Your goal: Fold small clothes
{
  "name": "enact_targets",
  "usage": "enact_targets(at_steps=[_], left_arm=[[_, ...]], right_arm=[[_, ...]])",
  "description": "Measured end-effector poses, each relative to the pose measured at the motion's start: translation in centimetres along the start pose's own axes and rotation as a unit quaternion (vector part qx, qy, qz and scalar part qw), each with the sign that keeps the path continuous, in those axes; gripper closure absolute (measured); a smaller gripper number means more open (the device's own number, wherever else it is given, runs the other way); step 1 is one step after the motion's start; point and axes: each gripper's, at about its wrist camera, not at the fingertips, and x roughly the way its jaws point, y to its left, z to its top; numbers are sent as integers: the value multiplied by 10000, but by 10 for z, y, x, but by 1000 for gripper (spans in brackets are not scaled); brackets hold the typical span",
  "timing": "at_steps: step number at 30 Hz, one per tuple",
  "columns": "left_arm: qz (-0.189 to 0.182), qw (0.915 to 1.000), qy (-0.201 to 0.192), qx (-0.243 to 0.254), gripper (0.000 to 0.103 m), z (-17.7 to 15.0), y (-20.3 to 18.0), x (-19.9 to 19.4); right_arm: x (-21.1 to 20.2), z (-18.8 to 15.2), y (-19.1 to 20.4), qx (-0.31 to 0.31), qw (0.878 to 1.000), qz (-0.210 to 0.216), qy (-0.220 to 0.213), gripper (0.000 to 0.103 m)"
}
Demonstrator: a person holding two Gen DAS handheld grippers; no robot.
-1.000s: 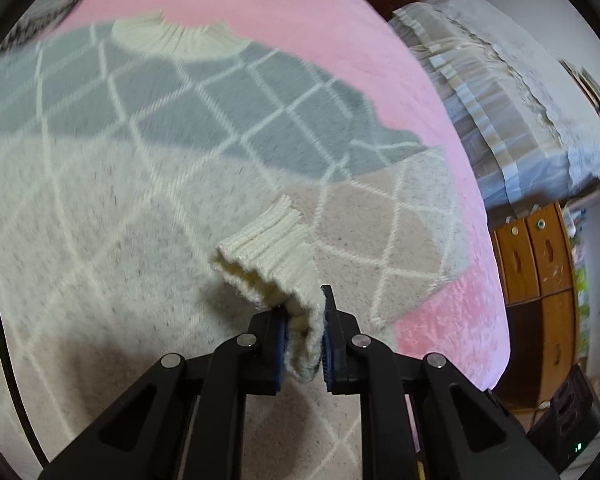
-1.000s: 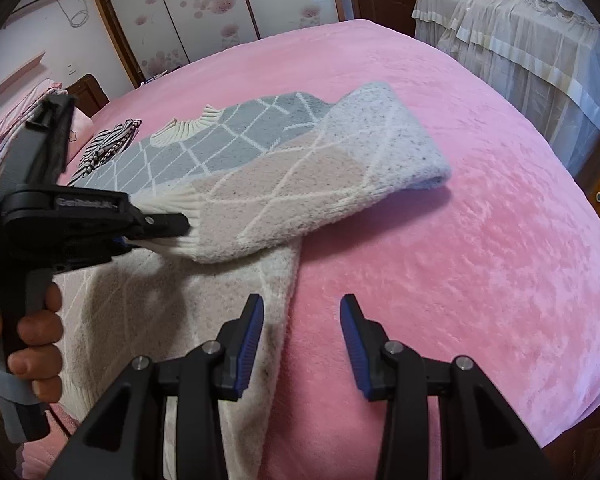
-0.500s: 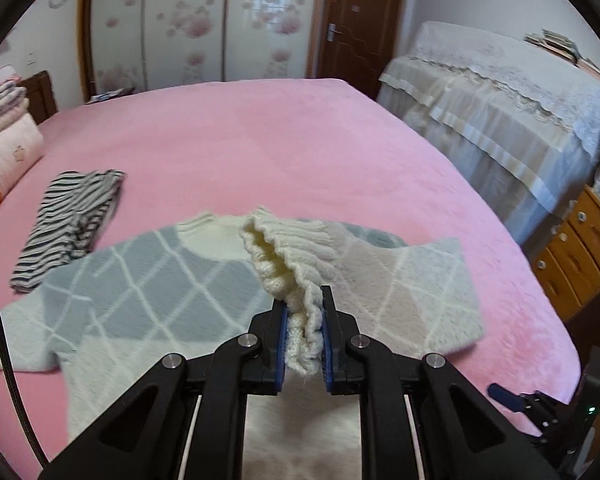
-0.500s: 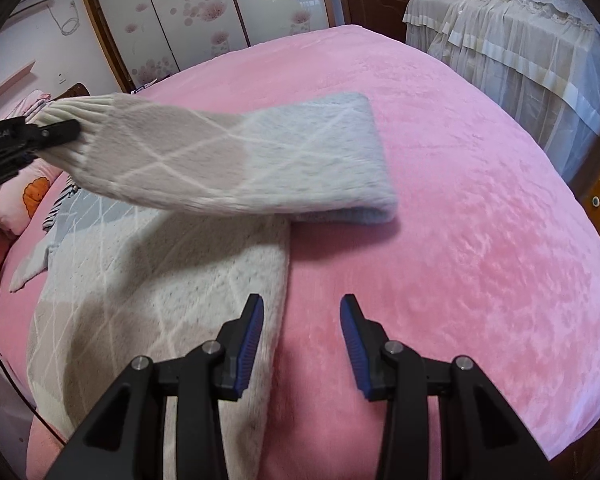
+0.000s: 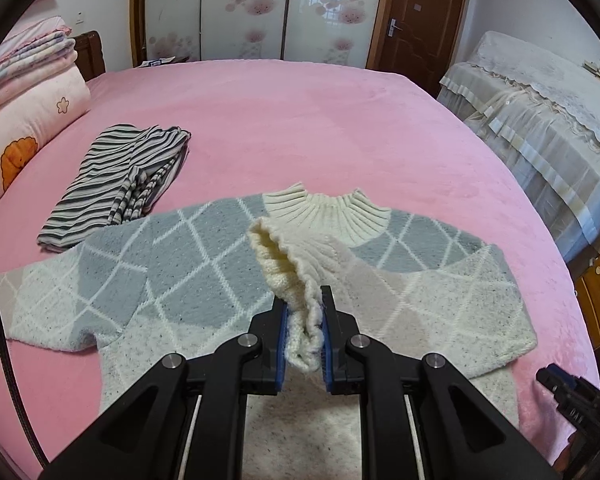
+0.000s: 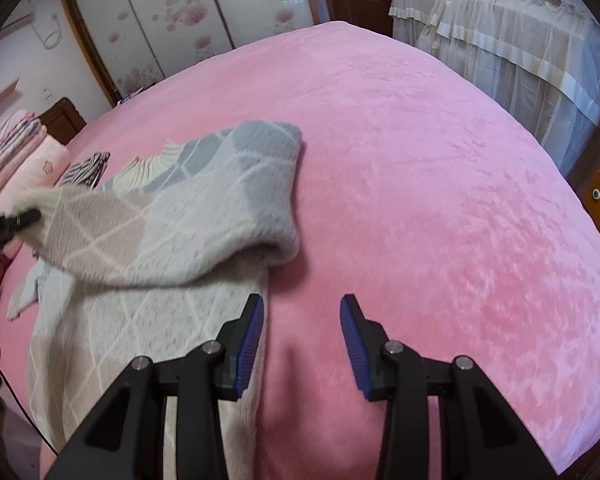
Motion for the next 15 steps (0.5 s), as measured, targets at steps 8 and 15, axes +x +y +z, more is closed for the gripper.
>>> enact_targets(at_steps=[8,15], left_arm=[[-121,9996,-230,86,92,31,-3,0],[92,9976,-650,220,92,65,0,-8]], right_arm=[[37,18,8,-140,9995,158,227,63],[64,31,14,123,9990,358,241,68]])
